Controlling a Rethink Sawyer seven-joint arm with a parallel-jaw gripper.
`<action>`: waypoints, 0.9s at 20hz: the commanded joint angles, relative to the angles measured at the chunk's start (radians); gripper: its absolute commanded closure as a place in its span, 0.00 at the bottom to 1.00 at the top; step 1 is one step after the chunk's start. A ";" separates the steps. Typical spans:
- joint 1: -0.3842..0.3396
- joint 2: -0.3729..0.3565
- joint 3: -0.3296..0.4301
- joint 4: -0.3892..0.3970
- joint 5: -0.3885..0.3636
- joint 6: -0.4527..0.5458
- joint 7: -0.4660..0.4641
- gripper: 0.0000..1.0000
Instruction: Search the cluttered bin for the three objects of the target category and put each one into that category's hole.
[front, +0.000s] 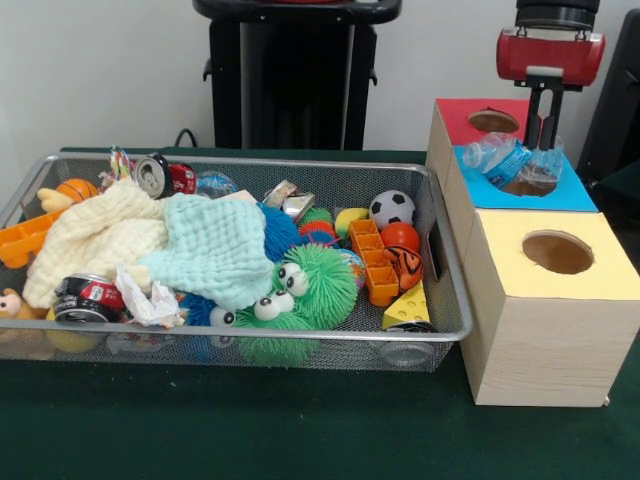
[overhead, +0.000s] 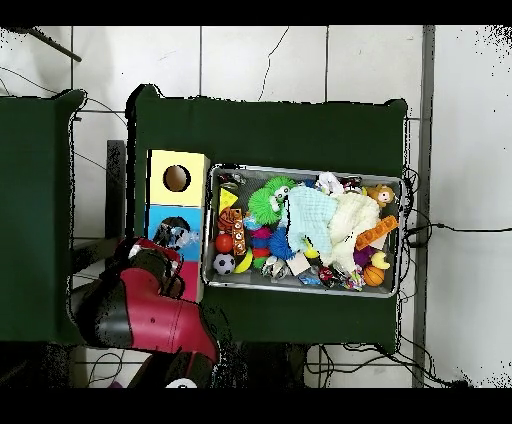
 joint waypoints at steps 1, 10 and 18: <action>0.026 0.000 -0.033 0.022 0.010 0.220 0.149 1.00; 0.062 -0.026 -0.085 -0.021 0.003 0.327 0.166 1.00; 0.068 -0.037 -0.100 -0.036 -0.005 0.365 0.171 1.00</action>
